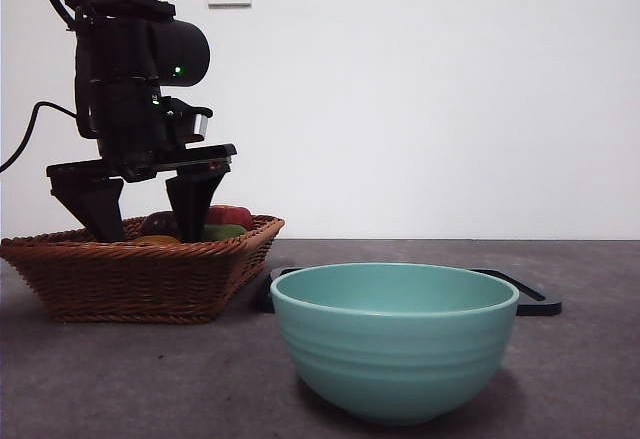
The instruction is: Pick up the wifruite, put it on the bowl, pick up the plate, put it on desk
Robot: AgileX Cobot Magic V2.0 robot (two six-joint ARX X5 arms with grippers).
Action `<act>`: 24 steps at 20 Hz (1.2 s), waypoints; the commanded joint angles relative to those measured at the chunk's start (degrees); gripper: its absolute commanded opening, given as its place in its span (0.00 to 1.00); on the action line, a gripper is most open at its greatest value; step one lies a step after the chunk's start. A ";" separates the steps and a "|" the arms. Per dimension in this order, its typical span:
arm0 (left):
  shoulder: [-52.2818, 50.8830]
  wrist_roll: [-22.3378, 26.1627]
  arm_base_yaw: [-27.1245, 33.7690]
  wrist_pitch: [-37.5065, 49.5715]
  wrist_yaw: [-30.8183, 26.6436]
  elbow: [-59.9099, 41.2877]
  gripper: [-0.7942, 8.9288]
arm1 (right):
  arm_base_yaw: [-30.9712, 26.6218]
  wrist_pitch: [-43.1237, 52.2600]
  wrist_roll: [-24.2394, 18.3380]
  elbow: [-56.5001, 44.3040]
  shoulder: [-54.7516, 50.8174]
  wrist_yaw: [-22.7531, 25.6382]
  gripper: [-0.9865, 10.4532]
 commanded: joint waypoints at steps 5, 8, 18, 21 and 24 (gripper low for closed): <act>3.32 -0.66 -0.24 -0.15 -0.13 1.42 0.30 | 0.37 0.24 -0.66 1.03 0.11 -0.17 0.62; 3.30 -0.63 -0.24 -2.12 -0.13 3.15 0.30 | 0.37 0.24 -0.98 1.03 0.13 -0.15 0.62; -0.33 1.97 -3.28 -22.40 -0.13 16.59 0.30 | 0.37 -1.33 -2.27 1.33 0.11 -0.17 0.62; -5.35 0.35 -6.54 -24.02 -0.11 16.61 0.30 | 0.37 -5.35 -3.78 2.97 0.11 -0.11 0.62; -9.70 -2.40 -10.97 -25.79 -0.11 16.61 0.30 | 0.37 -9.86 -4.70 5.38 0.11 0.74 0.62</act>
